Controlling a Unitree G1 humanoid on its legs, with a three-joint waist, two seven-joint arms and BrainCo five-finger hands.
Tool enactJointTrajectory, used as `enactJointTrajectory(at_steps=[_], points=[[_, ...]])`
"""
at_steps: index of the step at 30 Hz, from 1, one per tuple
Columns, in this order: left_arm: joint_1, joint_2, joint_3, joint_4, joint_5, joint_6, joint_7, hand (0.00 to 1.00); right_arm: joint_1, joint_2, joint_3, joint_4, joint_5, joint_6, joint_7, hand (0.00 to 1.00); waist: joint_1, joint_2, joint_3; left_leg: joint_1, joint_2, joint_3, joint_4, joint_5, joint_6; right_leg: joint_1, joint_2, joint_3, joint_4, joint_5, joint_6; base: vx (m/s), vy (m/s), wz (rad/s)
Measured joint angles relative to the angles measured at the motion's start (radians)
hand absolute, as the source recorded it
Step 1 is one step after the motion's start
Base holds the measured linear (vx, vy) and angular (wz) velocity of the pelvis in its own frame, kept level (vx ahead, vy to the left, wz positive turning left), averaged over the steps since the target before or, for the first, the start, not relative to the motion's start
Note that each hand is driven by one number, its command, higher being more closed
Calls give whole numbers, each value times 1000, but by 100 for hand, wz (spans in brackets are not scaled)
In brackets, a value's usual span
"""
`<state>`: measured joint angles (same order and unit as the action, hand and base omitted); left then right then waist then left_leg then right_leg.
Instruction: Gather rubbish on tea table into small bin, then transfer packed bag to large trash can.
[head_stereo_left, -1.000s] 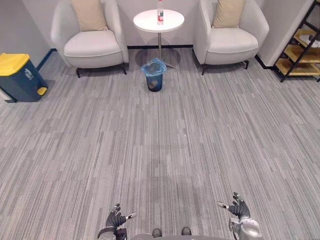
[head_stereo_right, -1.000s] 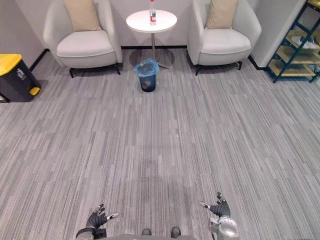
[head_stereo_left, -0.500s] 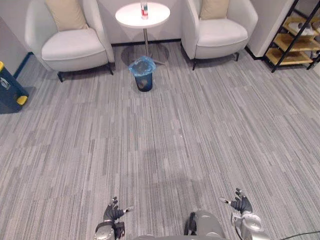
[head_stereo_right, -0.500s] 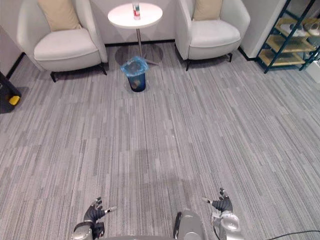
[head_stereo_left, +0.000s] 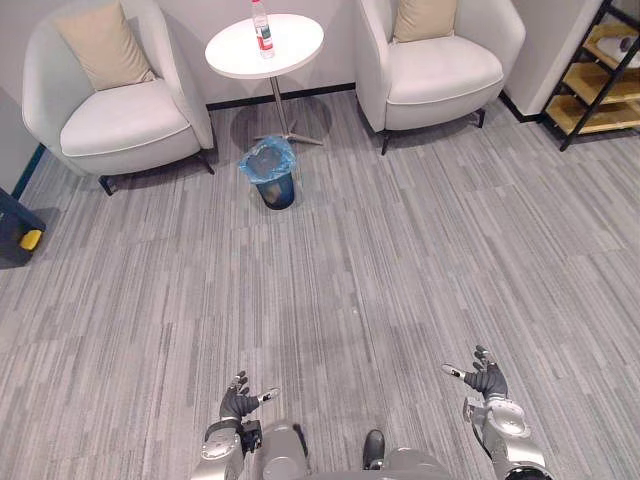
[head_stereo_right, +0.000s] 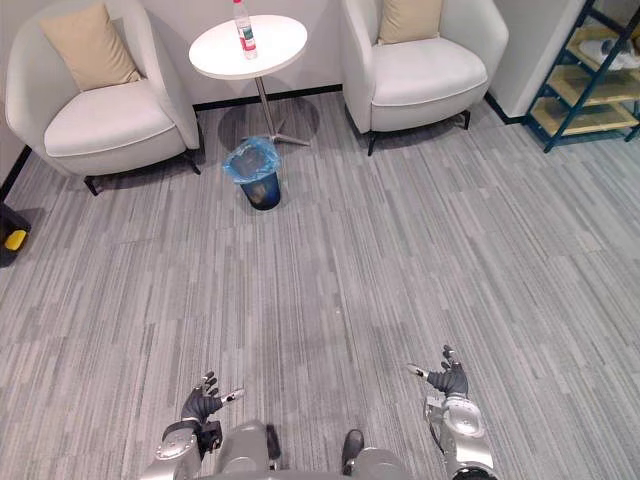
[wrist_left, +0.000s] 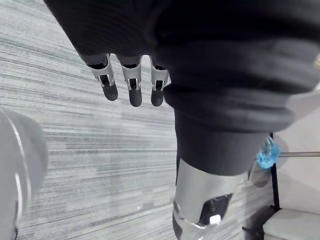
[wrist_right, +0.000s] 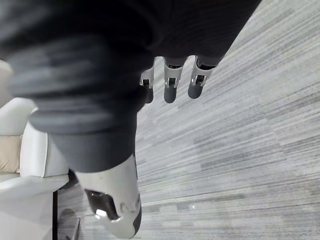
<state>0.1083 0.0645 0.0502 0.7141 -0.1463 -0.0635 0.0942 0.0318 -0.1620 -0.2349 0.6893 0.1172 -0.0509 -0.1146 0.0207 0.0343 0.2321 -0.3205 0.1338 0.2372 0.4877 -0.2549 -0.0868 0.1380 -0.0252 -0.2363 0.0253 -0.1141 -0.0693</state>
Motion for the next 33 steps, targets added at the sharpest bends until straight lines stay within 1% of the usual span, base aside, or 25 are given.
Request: enactJointTrajectory(at_steps=[1,2,4,6,7,9,10,11,12,14,15,17,18,19,20,21,22,23,25,27,28,29,31,32,33], points=[[3,-11,0,0,0,0,0,0,0,-8,-4,6,-1,0,-1,0,2,15,-5,8,-32,-34,-178,68,-3,20,-3,2,-13,-17,24,423,241,-24],[10,-16,0,2,0,0,0,0,-1,-19,1,16,-1,1,-5,0,13,43,-8,11,-31,-64,-290,126,11,33,12,22,-13,-39,46,355,244,-35],[22,-9,1,7,0,1,3,0,0,-8,13,44,-3,9,-14,0,30,41,-14,17,-45,-82,-247,241,56,58,-4,62,7,-86,83,383,277,-42],[28,-1,0,6,0,1,8,0,3,4,39,46,-8,13,-15,0,48,-4,-17,2,-81,-67,-161,208,100,60,-56,79,63,-146,111,427,233,-30],[27,-4,-2,8,-1,2,13,0,7,6,47,62,-12,13,-14,0,52,-27,-22,5,-104,-47,-131,158,116,30,-89,100,147,-174,129,455,224,-18],[28,-5,-10,8,-1,3,15,0,0,6,47,79,-19,16,-14,0,46,-28,-23,56,-133,-39,-157,125,138,-63,-128,136,398,-163,163,487,281,-2],[27,2,-16,8,-1,4,17,0,2,12,47,82,-31,17,-13,0,42,-29,-23,121,-155,-42,-202,119,141,-143,-160,148,609,-125,249,541,264,16],[28,15,-26,7,-1,4,19,0,13,18,48,85,-41,17,-12,0,33,-29,-22,194,-172,-53,-243,110,154,-198,-181,142,781,-124,251,468,183,23],[30,21,-34,7,-2,4,20,0,17,20,50,86,-42,17,-11,0,22,-26,-23,230,-177,-62,-260,107,161,-218,-189,124,835,-128,243,475,156,36],[29,43,-43,7,-6,3,20,0,19,22,56,86,-49,17,-11,0,-2,-17,-25,319,-179,-89,-309,106,165,-280,-195,52,880,-155,197,429,68,43],[16,46,-44,7,-13,1,20,0,15,21,55,87,-49,17,-11,0,-14,-13,-23,356,-175,-107,-335,106,164,-332,-182,9,835,-180,171,537,18,41],[-7,48,-41,8,-14,1,20,0,11,13,55,87,-48,16,-11,0,-16,-4,-18,391,-158,-130,-349,106,163,-400,-143,-14,685,-188,156,461,-63,50],[-20,46,-41,8,-14,0,20,0,3,4,55,87,-48,16,-12,0,-31,9,-10,418,-136,-159,-351,93,141,-430,-100,-7,503,-152,138,425,-115,61],[-20,46,-41,8,-13,-1,20,0,4,4,55,87,-48,16,-12,0,-37,9,-9,431,-128,-163,-356,87,131,-438,-88,-1,417,-113,135,521,-164,74],[-15,48,-40,15,-13,-1,20,0,10,9,55,87,-48,16,-12,0,-40,-6,-10,475,-121,-165,-378,62,91,-433,-67,21,197,21,137,360,-136,50],[-11,52,-40,20,-11,-1,20,0,16,13,54,87,-48,16,-12,0,-41,-18,-10,495,-123,-170,-386,49,70,-435,-67,28,145,104,139,470,-214,58],[-11,59,-41,35,-11,0,20,0,28,17,54,87,-48,16,-13,0,-47,-35,-13,517,-125,-186,-392,26,49,-429,-72,43,142,229,114,483,-262,37],[-10,41,-40,55,-11,3,19,0,27,9,47,88,-48,17,-13,0,-45,-9,-20,537,-92,-201,-403,16,38,-442,-46,39,191,216,92,478,-259,25],[1,33,-39,64,-9,2,18,0,18,14,44,82,-48,15,-13,0,-46,5,-24,507,-54,-209,-320,5,20,-451,-20,17,248,137,57,430,-258,7],[3,22,-30,64,-9,2,16,0,32,25,46,77,-47,17,-13,0,-45,11,-21,436,-8,-210,-79,5,2,-384,13,-6,239,97,42,411,-288,20],[8,4,-6,55,-9,2,15,0,48,34,50,53,-45,16,-13,0,-43,22,-18,352,35,-212,163,52,-54,-310,44,-15,210,74,26,432,-272,10],[23,-10,1,27,-9,2,14,0,69,39,60,19,-34,13,-14,0,-32,31,-14,268,86,-201,400,54,-53,-241,77,-13,185,51,-3,432,-239,-2],[31,-13,-1,10,-9,4,13,0,73,47,73,-4,-17,11,-15,0,-9,31,-13,163,112,-169,548,36,-27,-156,97,-2,143,33,-26,422,-179,-25],[30,-13,-2,0,-9,9,14,0,74,51,72,-7,-5,10,-16,0,-1,14,-10,106,106,-141,527,24,-7,-118,96,8,108,29,-27,418,-165,-21],[28,-13,-2,-5,-9,9,14,0,71,53,69,-8,-3,10,-16,0,2,16,-12,83,103,-126,490,18,3,-101,95,13,95,33,-21,411,-117,-21]])
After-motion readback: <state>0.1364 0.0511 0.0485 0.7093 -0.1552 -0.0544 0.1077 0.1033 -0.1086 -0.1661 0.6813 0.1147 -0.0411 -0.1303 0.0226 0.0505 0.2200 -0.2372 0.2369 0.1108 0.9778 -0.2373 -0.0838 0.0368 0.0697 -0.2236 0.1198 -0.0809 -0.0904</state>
